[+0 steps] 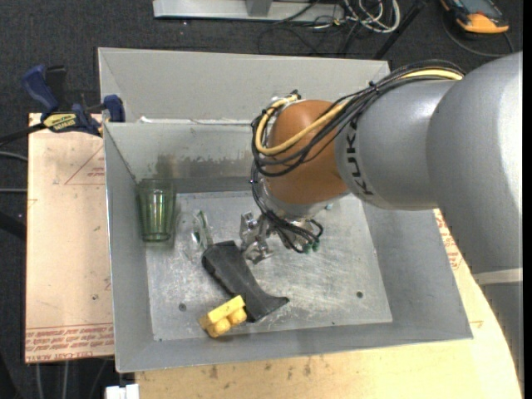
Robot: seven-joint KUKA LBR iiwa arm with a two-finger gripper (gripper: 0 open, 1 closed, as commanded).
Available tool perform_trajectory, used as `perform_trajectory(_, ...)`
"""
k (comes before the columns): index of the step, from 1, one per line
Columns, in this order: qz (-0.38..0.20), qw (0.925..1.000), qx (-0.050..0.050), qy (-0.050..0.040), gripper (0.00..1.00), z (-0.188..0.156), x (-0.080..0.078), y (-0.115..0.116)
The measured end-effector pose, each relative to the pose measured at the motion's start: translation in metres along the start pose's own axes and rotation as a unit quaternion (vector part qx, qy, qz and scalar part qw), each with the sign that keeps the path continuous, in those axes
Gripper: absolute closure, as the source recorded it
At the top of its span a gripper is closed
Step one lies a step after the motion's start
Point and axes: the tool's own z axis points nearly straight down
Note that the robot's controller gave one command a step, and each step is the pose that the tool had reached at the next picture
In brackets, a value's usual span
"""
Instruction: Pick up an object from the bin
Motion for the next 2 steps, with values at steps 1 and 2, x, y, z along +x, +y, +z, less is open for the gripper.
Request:
perform_trajectory(1,0.000,1.0000,0.000,0.0000,0.00,0.0000,0.0000,0.0002)
perform_trajectory(2,0.000,1.0000,0.000,0.0000,0.00,0.0000,0.0000,0.0002)
